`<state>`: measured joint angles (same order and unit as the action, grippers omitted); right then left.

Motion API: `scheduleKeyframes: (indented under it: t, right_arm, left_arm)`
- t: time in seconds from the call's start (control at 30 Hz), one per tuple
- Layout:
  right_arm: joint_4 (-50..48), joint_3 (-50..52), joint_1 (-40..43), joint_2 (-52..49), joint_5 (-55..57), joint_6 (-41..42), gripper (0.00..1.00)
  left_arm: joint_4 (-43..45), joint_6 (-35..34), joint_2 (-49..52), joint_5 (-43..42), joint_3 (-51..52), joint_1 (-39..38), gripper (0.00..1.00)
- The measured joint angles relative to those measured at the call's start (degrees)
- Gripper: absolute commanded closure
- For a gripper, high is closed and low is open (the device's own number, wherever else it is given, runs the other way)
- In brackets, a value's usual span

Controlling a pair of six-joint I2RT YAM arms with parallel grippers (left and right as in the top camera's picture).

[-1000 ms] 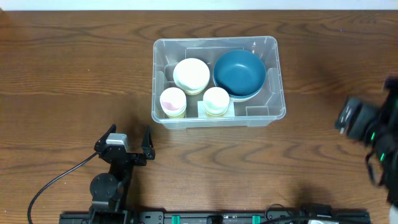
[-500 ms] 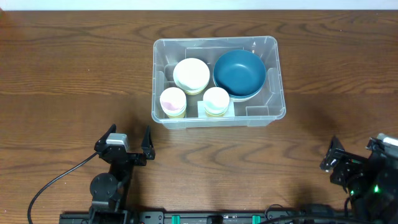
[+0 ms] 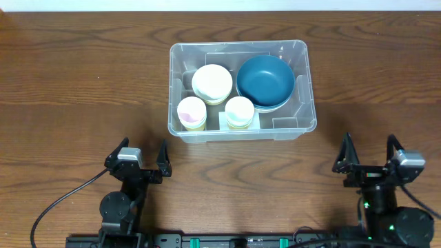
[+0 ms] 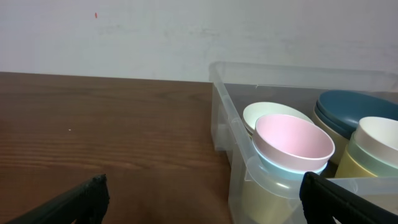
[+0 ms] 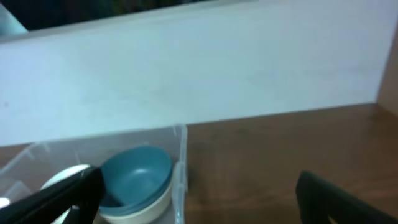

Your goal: Pack container

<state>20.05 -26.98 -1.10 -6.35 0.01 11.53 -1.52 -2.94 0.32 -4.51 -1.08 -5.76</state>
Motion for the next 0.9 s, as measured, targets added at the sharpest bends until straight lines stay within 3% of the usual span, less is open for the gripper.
scheduleKeyframes:
  t: [0.17, 0.9]
  right_arm:
    - [-8.7, 7.3, 0.0, 5.3, -0.7, 0.0, 0.01]
    - [-33.3, 26.0, 0.0, 5.7, -1.7, 0.0, 0.01]
  left_arm:
    - [0.0, 0.0, 0.0, 0.0, 0.0, 0.0, 0.02]
    - [0.0, 0.0, 0.0, 0.0, 0.0, 0.0, 0.02]
